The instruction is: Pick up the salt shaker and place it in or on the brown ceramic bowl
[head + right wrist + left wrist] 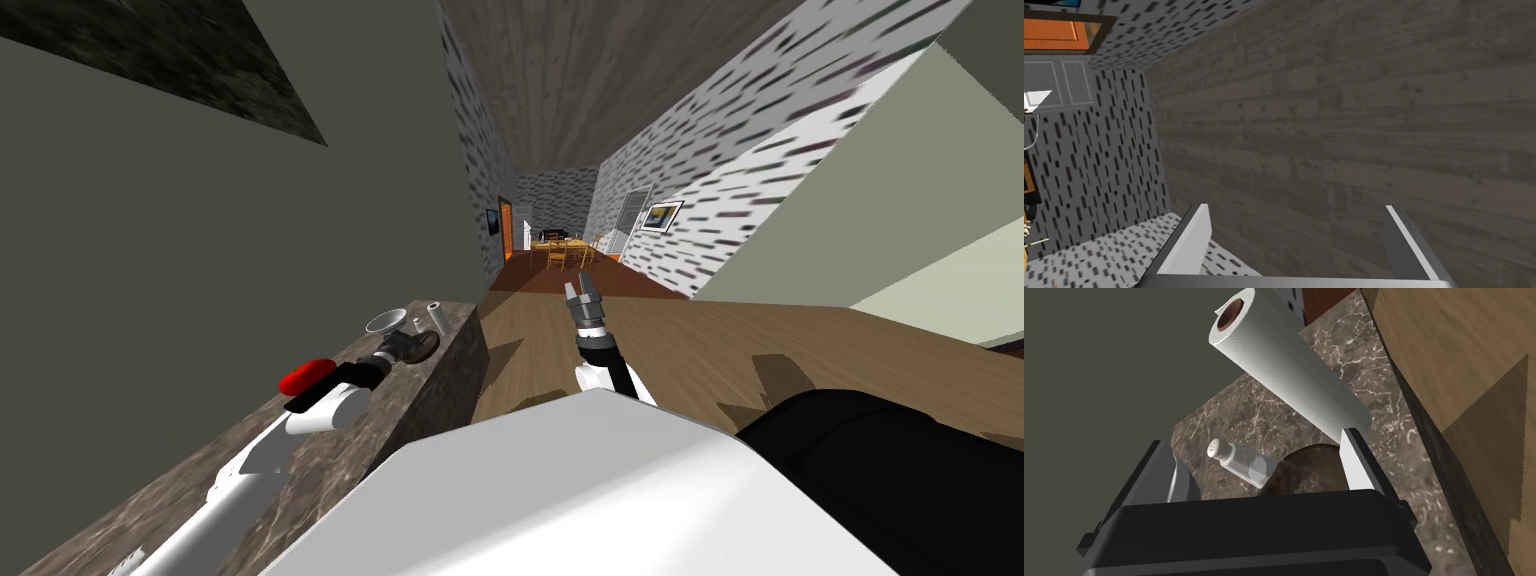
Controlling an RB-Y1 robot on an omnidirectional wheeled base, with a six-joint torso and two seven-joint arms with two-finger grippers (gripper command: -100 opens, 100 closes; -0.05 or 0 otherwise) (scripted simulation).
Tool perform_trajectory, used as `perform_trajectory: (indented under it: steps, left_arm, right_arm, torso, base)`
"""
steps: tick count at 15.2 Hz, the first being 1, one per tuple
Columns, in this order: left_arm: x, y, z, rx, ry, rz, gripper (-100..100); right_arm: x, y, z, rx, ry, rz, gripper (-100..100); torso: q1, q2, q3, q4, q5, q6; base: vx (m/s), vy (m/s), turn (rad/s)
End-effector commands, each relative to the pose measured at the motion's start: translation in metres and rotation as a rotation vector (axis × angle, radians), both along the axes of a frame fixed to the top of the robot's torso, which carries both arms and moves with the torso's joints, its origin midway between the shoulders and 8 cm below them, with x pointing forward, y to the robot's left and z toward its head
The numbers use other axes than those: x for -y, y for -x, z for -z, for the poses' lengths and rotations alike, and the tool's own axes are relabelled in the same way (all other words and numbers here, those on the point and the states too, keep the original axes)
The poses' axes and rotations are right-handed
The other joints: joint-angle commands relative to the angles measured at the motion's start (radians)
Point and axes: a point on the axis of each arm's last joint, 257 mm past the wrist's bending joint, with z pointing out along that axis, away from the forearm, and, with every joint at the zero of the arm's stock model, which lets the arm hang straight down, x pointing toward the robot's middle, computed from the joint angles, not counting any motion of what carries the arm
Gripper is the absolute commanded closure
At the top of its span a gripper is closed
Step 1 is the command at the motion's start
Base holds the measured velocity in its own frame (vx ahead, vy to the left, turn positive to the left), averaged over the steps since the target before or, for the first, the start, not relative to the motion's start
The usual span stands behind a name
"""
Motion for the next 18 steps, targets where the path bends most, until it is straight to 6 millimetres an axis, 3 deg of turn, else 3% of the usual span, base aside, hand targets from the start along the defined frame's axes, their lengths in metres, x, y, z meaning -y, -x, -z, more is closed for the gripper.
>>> perform_trajectory:
  steps: [1,7,8,10,15,18]
  left_arm:
    - [-0.009,-0.002,0.016,-0.074,0.045,-0.013,-100]
    - [-0.030,-0.005,0.039,-0.209,0.125,-0.050,-100]
    - [-0.042,-0.005,0.048,-0.270,0.145,-0.073,-100]
    - [-0.041,-0.005,0.048,-0.273,0.161,-0.074,-100]
    - [-0.076,-0.001,0.068,-0.428,0.251,-0.161,-100]
    - [-0.086,0.004,0.076,-0.491,0.290,-0.192,-100]
  right_arm:
    - [0.000,0.000,0.000,0.000,0.000,0.000,0]
    - [0.000,0.000,0.000,0.000,0.000,0.000,0]
    - [0.000,0.000,0.000,0.000,0.000,0.000,0]
    - [0.000,0.000,0.000,0.000,0.000,0.000,0]
    - [0.000,0.000,0.000,0.000,0.000,0.000,0]
    - [0.000,0.000,0.000,0.000,0.000,0.000,0]
  torso:
    - [0.000,0.000,0.000,0.000,0.000,0.000]
    - [-0.001,-0.002,-0.001,0.000,0.000,0.000]
    - [-0.001,-0.002,-0.001,0.000,0.000,0.000]
    - [-0.001,-0.002,-0.001,-0.001,0.000,0.000]
    - [-0.002,-0.004,-0.002,-0.001,0.000,0.000]
    - [-0.001,-0.005,-0.003,-0.001,0.000,0.000]
  base:
    - [0.030,0.045,-0.082]
    - [0.035,0.028,-0.070]
    - [0.045,0.025,-0.058]
    - [0.042,0.021,-0.053]
    - [0.065,0.025,-0.080]
    - [0.089,0.030,-0.076]
